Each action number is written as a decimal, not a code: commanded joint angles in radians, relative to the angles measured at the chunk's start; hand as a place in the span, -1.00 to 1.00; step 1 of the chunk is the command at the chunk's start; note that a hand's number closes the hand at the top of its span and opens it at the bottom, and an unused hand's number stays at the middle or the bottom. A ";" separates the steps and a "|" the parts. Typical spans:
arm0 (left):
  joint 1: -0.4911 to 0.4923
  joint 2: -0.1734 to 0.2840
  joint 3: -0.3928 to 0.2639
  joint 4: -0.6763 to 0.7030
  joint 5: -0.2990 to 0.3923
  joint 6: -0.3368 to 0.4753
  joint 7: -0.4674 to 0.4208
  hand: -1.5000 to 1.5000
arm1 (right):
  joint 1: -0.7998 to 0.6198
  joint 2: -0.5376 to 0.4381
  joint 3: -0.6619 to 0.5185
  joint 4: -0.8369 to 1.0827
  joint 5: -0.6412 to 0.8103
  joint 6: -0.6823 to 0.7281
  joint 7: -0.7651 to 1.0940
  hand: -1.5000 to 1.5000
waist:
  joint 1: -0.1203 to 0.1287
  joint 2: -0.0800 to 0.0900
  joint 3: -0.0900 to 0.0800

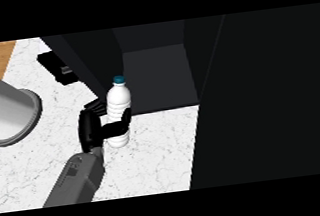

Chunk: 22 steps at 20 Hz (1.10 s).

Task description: Pick up the bottled water, place it into the cabinet and close the cabinet

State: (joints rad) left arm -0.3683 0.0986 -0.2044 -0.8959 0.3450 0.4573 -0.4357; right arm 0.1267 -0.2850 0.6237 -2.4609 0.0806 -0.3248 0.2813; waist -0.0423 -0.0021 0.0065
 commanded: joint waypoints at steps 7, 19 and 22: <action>-0.279 -0.071 -0.016 0.094 -0.064 0.134 0.036 1.00 | 0.048 -0.057 -0.042 -0.081 -0.053 0.037 -0.004 -1.00 | -0.051 0.013 -0.006; -0.388 -0.046 -0.024 0.243 -0.148 0.222 0.021 -1.00 | 0.054 -0.069 -0.079 -0.077 -0.096 0.051 -0.036 -1.00 | -0.061 0.020 -0.007; -0.389 -0.047 -0.017 0.254 -0.141 0.216 0.023 -1.00 | 0.068 -0.074 -0.040 -0.092 -0.077 0.058 -0.037 -1.00 | -0.082 0.018 -0.008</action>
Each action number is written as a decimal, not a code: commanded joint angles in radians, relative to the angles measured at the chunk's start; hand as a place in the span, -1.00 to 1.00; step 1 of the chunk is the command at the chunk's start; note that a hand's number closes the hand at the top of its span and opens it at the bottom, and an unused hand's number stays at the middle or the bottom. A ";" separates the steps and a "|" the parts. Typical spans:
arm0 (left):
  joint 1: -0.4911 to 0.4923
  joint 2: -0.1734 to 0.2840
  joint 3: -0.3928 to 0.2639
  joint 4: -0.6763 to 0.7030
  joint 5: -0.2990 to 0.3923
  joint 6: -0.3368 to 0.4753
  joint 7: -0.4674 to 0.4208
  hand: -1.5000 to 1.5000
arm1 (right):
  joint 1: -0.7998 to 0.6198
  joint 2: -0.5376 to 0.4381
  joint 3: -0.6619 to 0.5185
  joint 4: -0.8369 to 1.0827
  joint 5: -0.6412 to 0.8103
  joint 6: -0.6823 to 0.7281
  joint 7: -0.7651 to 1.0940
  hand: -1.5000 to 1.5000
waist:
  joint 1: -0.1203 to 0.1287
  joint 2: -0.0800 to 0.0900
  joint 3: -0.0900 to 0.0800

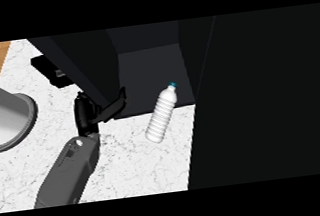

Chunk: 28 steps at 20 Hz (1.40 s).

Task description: Pick up the bottled water, place it into the cabinet and close the cabinet

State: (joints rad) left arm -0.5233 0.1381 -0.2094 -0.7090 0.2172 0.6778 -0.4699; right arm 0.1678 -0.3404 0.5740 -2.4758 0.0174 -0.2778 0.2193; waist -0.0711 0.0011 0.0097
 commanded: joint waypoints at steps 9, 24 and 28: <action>-0.241 -0.087 0.013 0.049 0.028 -0.059 0.059 -1.00 | 0.025 -0.001 -0.004 -0.048 -0.021 0.009 0.000 -1.00 | -0.042 0.016 -0.013; -0.251 -0.098 0.008 -0.042 0.090 -0.263 0.001 -1.00 | 0.021 0.004 0.000 -0.006 -0.032 0.035 -0.041 -1.00 | -0.064 0.009 -0.012; -0.232 -0.087 0.014 -0.073 0.129 -0.363 0.001 -1.00 | 0.029 -0.002 -0.014 -0.004 -0.029 0.037 -0.049 -1.00 | -0.057 0.004 -0.011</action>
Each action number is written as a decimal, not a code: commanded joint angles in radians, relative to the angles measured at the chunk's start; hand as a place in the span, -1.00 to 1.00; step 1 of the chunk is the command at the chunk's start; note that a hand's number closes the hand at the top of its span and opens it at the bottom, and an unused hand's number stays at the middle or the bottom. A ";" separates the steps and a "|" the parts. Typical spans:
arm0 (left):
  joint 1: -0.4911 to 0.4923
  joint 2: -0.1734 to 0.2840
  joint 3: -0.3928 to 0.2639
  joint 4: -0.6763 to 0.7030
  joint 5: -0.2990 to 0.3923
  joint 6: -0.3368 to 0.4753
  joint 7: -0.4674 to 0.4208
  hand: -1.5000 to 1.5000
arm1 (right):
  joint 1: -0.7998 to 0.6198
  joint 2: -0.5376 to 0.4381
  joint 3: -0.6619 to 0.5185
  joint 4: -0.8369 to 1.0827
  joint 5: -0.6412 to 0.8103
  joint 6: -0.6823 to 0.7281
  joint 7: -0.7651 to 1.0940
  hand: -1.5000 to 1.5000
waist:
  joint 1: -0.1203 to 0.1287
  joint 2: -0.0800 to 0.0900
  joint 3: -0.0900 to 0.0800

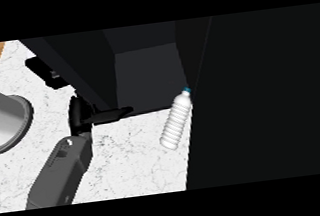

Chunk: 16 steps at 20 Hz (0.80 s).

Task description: Pick up the bottled water, place it into the cabinet and close the cabinet

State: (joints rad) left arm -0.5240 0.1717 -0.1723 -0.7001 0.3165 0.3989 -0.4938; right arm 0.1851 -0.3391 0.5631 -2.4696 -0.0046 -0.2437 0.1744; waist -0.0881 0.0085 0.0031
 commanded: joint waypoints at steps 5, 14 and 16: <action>-0.210 -0.159 -0.015 -0.116 0.072 -0.142 0.017 -1.00 | 0.001 -0.002 -0.013 -0.008 -0.002 0.002 -0.002 -1.00 | -0.013 -0.010 -0.004; -0.126 -0.139 -0.018 -0.176 0.113 -0.265 0.011 1.00 | 0.025 -0.031 -0.034 -0.048 0.015 -0.004 0.034 -1.00 | 0.042 -0.022 -0.004; -0.088 -0.156 -0.023 -0.185 0.120 -0.282 -0.005 1.00 | 0.033 -0.032 -0.018 -0.030 0.027 -0.003 0.020 -1.00 | 0.055 -0.022 -0.004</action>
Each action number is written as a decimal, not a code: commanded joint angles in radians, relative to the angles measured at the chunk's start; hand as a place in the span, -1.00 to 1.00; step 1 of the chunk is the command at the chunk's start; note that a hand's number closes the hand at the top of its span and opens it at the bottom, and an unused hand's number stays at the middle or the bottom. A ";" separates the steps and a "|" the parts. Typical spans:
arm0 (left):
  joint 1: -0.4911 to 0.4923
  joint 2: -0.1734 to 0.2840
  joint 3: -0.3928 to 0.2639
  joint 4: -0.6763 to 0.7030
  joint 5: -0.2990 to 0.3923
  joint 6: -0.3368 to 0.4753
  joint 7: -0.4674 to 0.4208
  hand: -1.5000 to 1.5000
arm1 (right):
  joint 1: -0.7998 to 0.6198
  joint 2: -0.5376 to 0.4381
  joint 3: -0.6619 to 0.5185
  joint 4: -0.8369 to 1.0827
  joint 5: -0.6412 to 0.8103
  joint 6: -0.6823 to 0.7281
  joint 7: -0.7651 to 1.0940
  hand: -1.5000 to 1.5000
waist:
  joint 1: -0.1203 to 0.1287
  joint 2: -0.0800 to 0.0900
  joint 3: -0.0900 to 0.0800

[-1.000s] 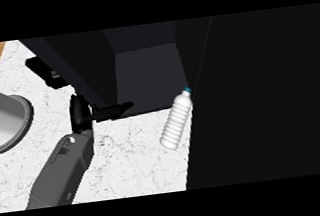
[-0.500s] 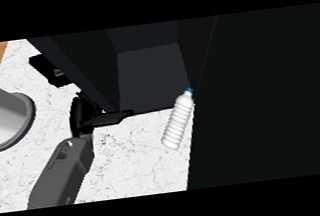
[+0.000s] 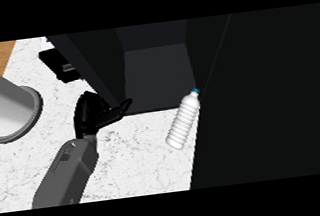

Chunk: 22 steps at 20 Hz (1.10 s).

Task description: Pick up the bottled water, place it into the cabinet and close the cabinet

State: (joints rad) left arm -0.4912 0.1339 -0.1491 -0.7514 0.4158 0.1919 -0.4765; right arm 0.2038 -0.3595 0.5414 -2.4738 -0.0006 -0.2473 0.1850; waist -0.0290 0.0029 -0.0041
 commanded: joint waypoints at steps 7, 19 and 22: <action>-0.006 -0.087 -0.089 -0.213 0.011 -0.130 0.007 1.00 | -0.019 -0.132 0.038 -0.054 0.054 0.085 0.108 1.00 | 0.042 -0.026 0.002; 0.425 0.058 -0.173 -0.821 0.000 -0.077 0.133 1.00 | -0.104 -0.006 0.300 -0.049 0.114 0.060 0.250 1.00 | 0.047 -0.013 0.004; 0.501 0.128 -0.119 -0.872 0.040 -0.133 0.125 1.00 | -0.193 0.090 0.383 0.008 0.161 0.029 0.347 1.00 | 0.052 -0.013 0.002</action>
State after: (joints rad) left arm -0.1051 0.1938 -0.2801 -1.4811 0.4369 0.0867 -0.3706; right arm 0.0699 -0.3587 0.7689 -2.4517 0.0627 -0.2003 0.4509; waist 0.0192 -0.0092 -0.0011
